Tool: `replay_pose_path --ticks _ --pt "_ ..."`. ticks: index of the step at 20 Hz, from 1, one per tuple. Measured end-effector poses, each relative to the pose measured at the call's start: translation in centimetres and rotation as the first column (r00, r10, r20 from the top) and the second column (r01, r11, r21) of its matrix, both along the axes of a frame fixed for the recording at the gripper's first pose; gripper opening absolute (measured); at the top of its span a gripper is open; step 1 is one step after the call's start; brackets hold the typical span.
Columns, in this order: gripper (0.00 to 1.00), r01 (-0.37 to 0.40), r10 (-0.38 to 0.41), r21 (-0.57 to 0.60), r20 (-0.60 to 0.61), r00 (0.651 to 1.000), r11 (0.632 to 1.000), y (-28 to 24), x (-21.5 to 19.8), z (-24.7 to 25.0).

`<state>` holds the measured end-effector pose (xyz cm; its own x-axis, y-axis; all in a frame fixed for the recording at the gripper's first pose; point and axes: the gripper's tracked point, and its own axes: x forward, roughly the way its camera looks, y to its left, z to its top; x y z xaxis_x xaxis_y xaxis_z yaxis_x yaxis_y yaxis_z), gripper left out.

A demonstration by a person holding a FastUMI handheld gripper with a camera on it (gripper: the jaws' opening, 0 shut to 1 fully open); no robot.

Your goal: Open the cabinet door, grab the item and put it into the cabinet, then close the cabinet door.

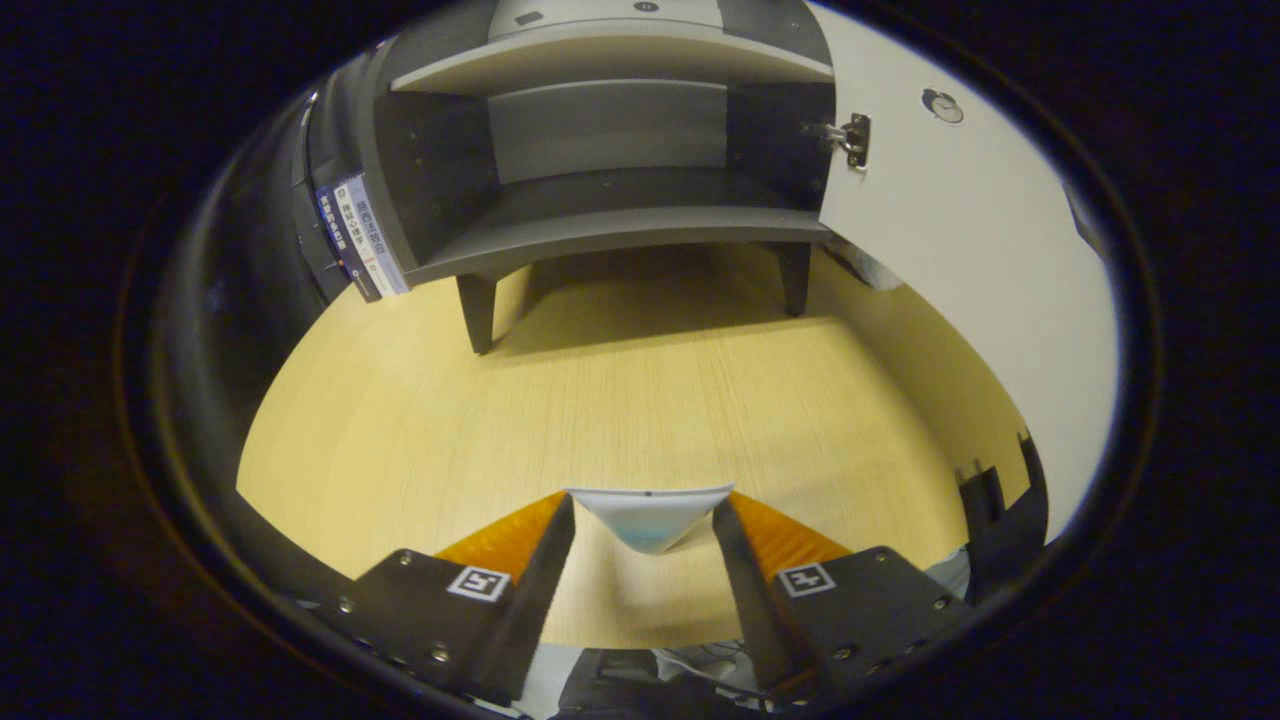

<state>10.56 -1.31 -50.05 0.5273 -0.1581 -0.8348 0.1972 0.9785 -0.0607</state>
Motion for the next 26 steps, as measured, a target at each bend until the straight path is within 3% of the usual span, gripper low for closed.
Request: replay_pose_path --ticks 2,4,6,7,12,18,26 --pt "0.62 -0.006 0.005 -0.015 -0.023 1.0 1.0 -0.2 0.0 -0.6" --pt "0.5 -0.004 0.004 -0.018 -0.027 1.0 1.0 -0.3 0.6 -0.7" --pt "0.5 0.006 -0.007 -0.018 -0.027 1.0 1.0 -0.4 1.1 -0.5" --pt "0.44 0.012 -0.013 -0.019 -0.029 0.999 1.0 -0.4 1.2 -0.8" --pt "0.44 0.006 -0.006 -0.024 -0.022 1.0 1.0 0.5 2.0 0.8" --pt "0.44 -0.028 0.032 -0.045 0.099 0.995 0.999 2.0 6.0 6.9" --pt "0.43 -0.069 0.09 -0.08 0.308 0.947 0.994 4.0 12.2 17.0"
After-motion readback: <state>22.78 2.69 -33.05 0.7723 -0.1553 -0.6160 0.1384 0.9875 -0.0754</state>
